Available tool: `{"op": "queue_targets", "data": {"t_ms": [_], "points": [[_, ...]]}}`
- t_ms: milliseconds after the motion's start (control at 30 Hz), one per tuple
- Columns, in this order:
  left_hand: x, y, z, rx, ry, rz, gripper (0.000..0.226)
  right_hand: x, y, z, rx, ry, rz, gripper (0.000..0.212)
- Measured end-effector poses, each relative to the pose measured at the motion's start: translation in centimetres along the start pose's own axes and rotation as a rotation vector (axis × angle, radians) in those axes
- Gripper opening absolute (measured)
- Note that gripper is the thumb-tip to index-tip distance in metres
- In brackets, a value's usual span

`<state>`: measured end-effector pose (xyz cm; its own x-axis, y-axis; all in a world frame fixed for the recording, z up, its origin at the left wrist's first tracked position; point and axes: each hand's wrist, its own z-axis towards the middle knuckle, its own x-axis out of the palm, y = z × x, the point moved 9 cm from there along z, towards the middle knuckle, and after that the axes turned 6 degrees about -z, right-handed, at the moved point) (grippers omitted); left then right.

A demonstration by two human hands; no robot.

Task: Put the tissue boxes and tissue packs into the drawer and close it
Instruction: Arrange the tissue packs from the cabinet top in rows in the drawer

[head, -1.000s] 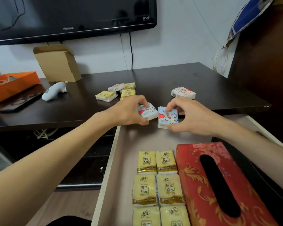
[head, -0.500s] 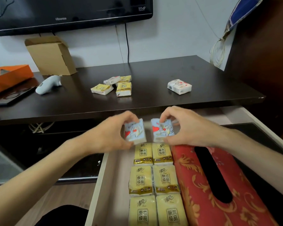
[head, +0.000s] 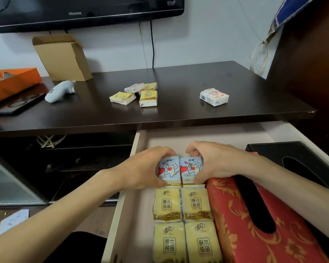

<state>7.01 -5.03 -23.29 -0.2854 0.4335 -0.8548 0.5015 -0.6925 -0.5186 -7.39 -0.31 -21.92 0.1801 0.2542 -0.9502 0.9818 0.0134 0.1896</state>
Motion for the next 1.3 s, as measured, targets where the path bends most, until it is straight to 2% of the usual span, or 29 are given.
{"op": "queue_targets", "data": {"t_ms": [300,400,500,567,633,700,833,967,1067,1167,1300], "points": [[-0.2,-0.9,-0.5,0.012,-0.015,0.058,0.081,-0.3,-0.3,0.0,-0.030,-0.064,0.028,0.086],[-1.2,-1.2,-0.9,0.001,-0.044,0.006,0.070,-1.8,-0.4,-0.7,-0.092,-0.222,0.204,0.056],[-4.5,-1.2,-1.6,-0.004,-0.205,-0.040,0.046,-4.9,-1.3,-1.4,-0.131,-0.462,0.388,0.023],[-7.2,-1.0,-1.6,0.006,-0.339,-0.088,0.033,-7.2,-2.3,-1.3,-0.134,-0.571,0.462,0.015],[-10.1,-0.6,-1.0,0.007,-0.448,-0.120,0.027,-9.2,-2.8,-0.5,-0.134,-0.620,0.501,0.016],[-13.0,0.2,0.4,-0.013,-0.527,-0.032,0.027,-10.8,-2.7,1.1,-0.132,-0.629,0.512,0.018],[-18.4,5.2,3.2,-0.231,-0.632,0.187,0.035,-13.0,-0.9,6.0,-0.115,-0.605,0.448,0.015],[-20.1,11.8,4.8,-0.436,-0.651,0.050,0.056,-13.8,2.0,12.0,-0.138,-0.534,0.363,0.027],[-19.1,14.7,5.3,-0.496,-0.618,0.064,0.058,-13.2,3.6,15.6,-0.173,-0.510,0.329,0.044],[-18.8,15.1,5.3,-0.486,-0.631,0.079,0.055,-12.2,4.2,17.3,-0.208,-0.532,0.295,0.048],[-18.5,14.2,4.8,-0.444,-0.635,0.031,0.045,-11.4,4.0,17.5,-0.216,-0.548,0.276,0.039]]}}
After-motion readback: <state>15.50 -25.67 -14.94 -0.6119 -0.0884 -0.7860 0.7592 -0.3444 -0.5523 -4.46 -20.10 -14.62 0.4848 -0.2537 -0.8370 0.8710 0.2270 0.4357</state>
